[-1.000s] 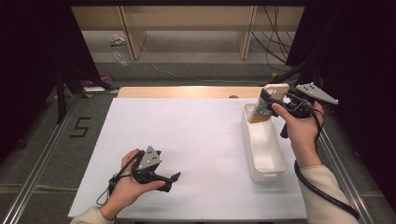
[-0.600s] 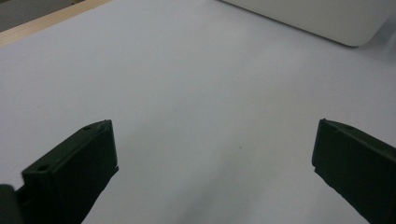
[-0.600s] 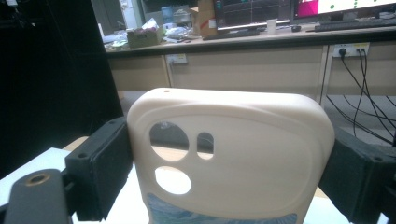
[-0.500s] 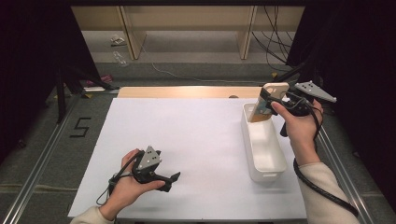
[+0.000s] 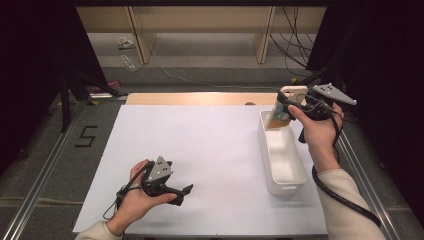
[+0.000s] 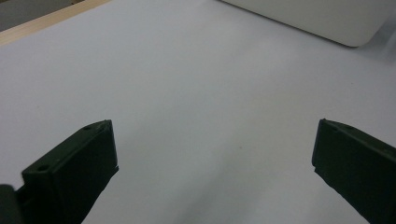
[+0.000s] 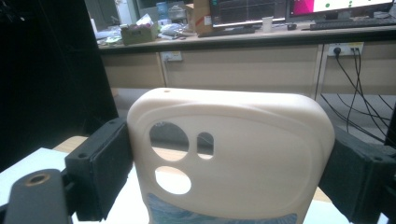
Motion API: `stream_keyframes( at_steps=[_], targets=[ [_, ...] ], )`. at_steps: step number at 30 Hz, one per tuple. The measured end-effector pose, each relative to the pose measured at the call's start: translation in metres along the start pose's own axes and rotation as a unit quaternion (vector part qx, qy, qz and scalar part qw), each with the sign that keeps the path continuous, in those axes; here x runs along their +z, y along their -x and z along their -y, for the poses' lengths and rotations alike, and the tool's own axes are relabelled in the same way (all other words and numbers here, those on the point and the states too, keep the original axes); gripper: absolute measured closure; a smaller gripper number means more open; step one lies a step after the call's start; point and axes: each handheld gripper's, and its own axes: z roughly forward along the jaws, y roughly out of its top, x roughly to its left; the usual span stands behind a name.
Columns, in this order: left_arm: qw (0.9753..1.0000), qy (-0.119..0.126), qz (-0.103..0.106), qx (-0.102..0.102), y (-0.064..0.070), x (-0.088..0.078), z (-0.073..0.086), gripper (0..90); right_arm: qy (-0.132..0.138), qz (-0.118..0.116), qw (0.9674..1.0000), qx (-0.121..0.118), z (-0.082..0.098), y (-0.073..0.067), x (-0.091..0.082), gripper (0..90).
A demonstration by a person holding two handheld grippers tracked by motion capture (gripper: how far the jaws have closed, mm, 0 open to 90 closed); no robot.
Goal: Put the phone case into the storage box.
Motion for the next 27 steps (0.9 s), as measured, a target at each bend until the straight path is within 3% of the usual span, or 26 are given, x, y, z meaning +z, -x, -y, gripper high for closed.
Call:
stream_keyframes(
  at_steps=[27],
  targets=[
    [1.0000, 0.001, 0.001, -0.001, 0.000, 0.000, 0.000, 0.0, -0.009, 0.018, 0.9998, -0.001, -0.005, 0.004, 0.018, 13.1]
  ],
)
